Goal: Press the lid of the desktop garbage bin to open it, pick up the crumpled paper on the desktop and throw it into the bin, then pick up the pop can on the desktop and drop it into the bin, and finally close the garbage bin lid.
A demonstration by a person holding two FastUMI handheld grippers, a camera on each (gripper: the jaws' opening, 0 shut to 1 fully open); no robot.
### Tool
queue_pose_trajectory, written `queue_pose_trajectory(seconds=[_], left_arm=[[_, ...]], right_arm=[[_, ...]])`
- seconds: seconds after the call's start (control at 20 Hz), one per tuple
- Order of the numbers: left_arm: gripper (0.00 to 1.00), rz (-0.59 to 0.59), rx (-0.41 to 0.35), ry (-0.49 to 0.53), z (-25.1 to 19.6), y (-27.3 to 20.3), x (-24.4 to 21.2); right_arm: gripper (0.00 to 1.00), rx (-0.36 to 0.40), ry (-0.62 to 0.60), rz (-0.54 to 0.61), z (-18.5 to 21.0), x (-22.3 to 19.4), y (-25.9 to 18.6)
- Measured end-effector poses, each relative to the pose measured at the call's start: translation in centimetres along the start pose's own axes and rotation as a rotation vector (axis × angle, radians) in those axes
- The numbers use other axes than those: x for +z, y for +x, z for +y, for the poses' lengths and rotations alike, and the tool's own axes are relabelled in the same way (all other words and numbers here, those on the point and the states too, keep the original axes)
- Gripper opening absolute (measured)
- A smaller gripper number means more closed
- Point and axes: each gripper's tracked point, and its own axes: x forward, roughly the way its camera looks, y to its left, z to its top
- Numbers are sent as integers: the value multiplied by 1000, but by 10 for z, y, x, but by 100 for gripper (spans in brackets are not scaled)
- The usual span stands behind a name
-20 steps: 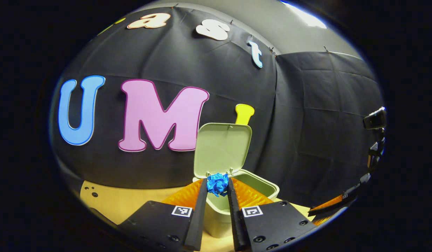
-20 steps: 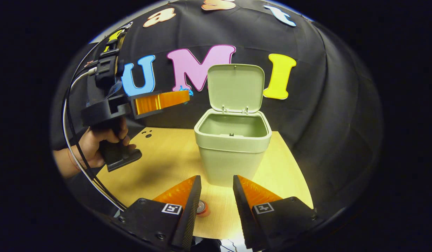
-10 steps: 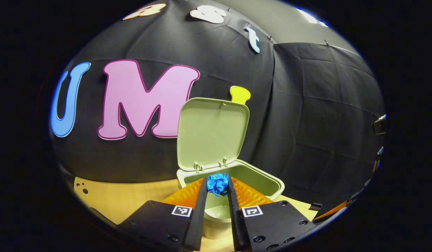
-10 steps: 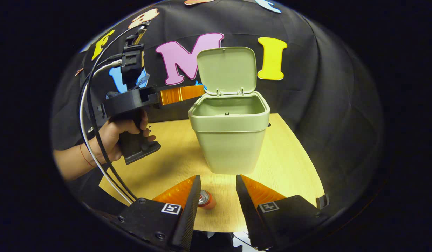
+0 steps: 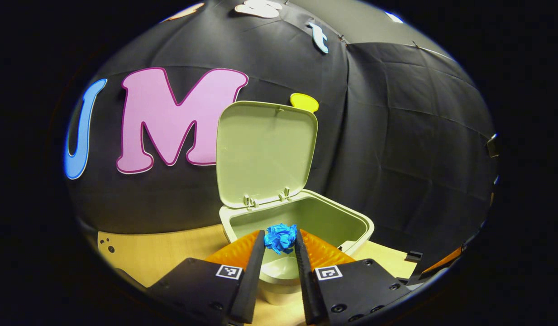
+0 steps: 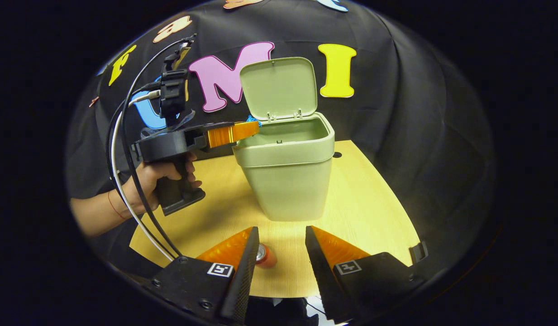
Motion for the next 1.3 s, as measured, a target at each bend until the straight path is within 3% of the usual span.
queue_pose_trajectory(seconds=[0.05, 0.1, 0.15, 0.6, 0.85, 0.95, 1.1, 1.3], left_arm=[[46, 6, 3, -1, 1, 1, -1], [45, 10, 5, -1, 1, 1, -4], [46, 12, 8, -2, 1, 1, -4], [57, -11, 19, -2, 5, -10, 1], [71, -82, 0, -3, 1, -38, 16], [78, -122, 28, -9, 9, -53, 25], [87, -143, 107, 15, 28, -80, 29], [86, -146, 175, 9, 48, -116, 30]], right_arm=[[66, -1, 1, -3, 0, 1, 0], [58, -2, 2, -6, 0, 1, -1], [67, -2, 2, -7, 0, 1, -1], [69, 15, -8, -2, -6, 0, -1], [73, 53, -31, 13, 8, -6, -7], [78, 70, -56, 27, 12, -9, -2], [78, 103, -111, 53, 22, -17, 4], [79, 146, -176, 98, 35, -34, 19]])
